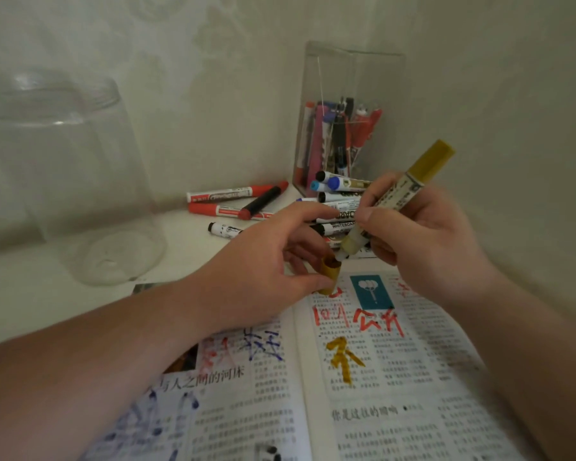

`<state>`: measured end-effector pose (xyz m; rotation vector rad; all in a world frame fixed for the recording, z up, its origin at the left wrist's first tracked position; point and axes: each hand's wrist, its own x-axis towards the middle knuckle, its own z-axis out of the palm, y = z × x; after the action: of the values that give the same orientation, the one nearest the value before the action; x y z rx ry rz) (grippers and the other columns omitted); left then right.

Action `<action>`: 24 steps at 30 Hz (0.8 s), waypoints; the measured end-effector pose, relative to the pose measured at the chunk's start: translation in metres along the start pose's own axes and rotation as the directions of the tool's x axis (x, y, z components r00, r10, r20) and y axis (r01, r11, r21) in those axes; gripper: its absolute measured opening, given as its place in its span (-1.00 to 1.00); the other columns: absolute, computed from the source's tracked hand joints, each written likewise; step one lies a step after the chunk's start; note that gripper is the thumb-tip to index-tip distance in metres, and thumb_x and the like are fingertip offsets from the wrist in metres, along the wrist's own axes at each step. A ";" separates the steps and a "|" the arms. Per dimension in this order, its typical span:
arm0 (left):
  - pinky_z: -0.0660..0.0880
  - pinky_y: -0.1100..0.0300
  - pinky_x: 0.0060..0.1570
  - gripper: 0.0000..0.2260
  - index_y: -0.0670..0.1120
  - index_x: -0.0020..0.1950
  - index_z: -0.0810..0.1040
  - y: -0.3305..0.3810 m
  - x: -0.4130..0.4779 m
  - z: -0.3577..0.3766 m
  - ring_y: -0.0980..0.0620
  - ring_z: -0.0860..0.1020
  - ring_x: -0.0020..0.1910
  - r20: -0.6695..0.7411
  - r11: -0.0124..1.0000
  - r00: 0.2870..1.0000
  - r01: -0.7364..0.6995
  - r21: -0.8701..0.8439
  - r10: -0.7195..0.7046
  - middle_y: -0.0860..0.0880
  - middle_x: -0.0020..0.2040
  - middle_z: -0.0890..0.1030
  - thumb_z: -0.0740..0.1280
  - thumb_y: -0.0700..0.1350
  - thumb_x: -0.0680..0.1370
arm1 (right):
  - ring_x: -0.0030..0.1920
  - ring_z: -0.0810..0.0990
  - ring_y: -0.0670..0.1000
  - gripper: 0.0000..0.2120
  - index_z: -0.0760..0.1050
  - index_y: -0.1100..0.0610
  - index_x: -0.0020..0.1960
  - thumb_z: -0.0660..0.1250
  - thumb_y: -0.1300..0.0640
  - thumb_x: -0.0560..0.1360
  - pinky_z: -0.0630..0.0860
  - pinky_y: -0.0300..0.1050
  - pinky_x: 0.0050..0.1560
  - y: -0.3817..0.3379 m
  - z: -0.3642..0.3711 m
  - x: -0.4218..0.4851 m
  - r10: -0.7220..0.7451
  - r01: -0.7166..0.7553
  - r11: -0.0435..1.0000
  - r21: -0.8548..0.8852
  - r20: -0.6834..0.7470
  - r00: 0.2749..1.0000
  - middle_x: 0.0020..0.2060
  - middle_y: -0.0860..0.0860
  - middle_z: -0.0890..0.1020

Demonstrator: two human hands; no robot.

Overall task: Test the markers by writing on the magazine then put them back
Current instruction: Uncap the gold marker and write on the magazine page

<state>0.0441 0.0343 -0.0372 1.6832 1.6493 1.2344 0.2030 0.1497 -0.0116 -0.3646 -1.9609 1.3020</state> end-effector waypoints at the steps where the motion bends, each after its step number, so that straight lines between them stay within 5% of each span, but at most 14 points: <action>1: 0.58 0.14 0.11 -0.35 0.31 0.30 0.38 0.000 0.000 0.000 0.18 0.65 0.02 0.000 1.000 1.000 -0.001 -0.003 0.001 0.19 0.00 0.67 0.58 -0.21 0.43 | -0.46 0.38 -0.16 -0.91 0.48 0.19 -0.21 0.32 0.19 0.45 0.33 -0.35 -0.41 0.001 0.000 0.000 -0.007 0.007 1.000 -0.002 -0.012 1.000 -0.48 -0.08 0.44; 5: 0.59 0.07 0.13 -0.34 0.29 0.33 0.38 0.000 0.000 0.000 0.15 0.66 0.03 0.016 1.000 1.000 -0.007 -0.010 0.007 0.18 -0.02 0.68 0.57 -0.23 0.43 | -0.46 0.42 -0.16 -0.85 0.47 0.29 -0.15 0.36 0.22 0.52 0.37 -0.35 -0.41 0.004 0.001 -0.002 -0.021 0.021 0.997 -0.075 -0.001 1.000 -0.47 -0.08 0.47; 12: 0.60 -0.05 0.07 -0.33 0.13 0.43 0.41 -0.005 0.002 0.002 0.03 0.67 0.03 0.038 0.999 0.999 -0.025 -0.038 0.026 0.08 -0.01 0.69 0.58 -0.23 0.42 | -0.27 0.58 0.23 -0.77 0.56 0.07 -0.15 0.41 -0.10 0.46 0.57 0.19 -0.22 0.009 0.002 -0.002 -0.023 0.043 0.979 -0.200 0.102 0.995 -0.32 0.15 0.60; 18: 0.59 0.05 0.10 -0.41 0.21 0.35 0.41 -0.003 0.001 0.002 0.09 0.66 0.00 0.026 0.998 0.999 -0.027 -0.048 0.028 0.09 -0.06 0.68 0.56 -0.16 0.45 | -0.42 0.52 -0.21 -0.92 0.52 0.11 -0.04 0.39 0.12 0.51 0.42 -0.41 -0.36 0.008 -0.001 -0.003 -0.122 0.123 0.992 -0.005 0.074 0.990 -0.39 -0.17 0.59; 21: 0.58 0.09 0.09 -0.45 0.21 0.35 0.42 -0.002 0.000 0.002 0.10 0.66 -0.01 0.015 0.999 0.999 -0.033 -0.041 0.033 0.10 -0.07 0.68 0.54 -0.14 0.47 | -0.43 0.48 -0.20 -0.93 0.55 0.03 -0.04 0.39 0.18 0.55 0.41 -0.39 -0.38 0.009 0.000 -0.003 -0.146 0.148 0.988 -0.031 0.058 0.988 -0.38 -0.15 0.59; 24: 0.59 0.08 0.07 -0.46 0.18 0.34 0.44 -0.002 0.000 0.001 0.09 0.66 -0.03 0.004 0.998 0.999 -0.040 -0.040 0.040 0.08 -0.08 0.67 0.55 -0.14 0.46 | -0.41 0.50 -0.09 -0.86 0.61 0.09 -0.03 0.43 0.02 0.55 0.45 -0.23 -0.39 0.011 0.002 -0.003 -0.154 0.159 0.983 -0.097 0.049 0.987 -0.36 -0.03 0.61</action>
<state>0.0444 0.0351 -0.0391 1.7014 1.5849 1.2735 0.2017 0.1516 -0.0227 -0.2282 -2.0506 1.1221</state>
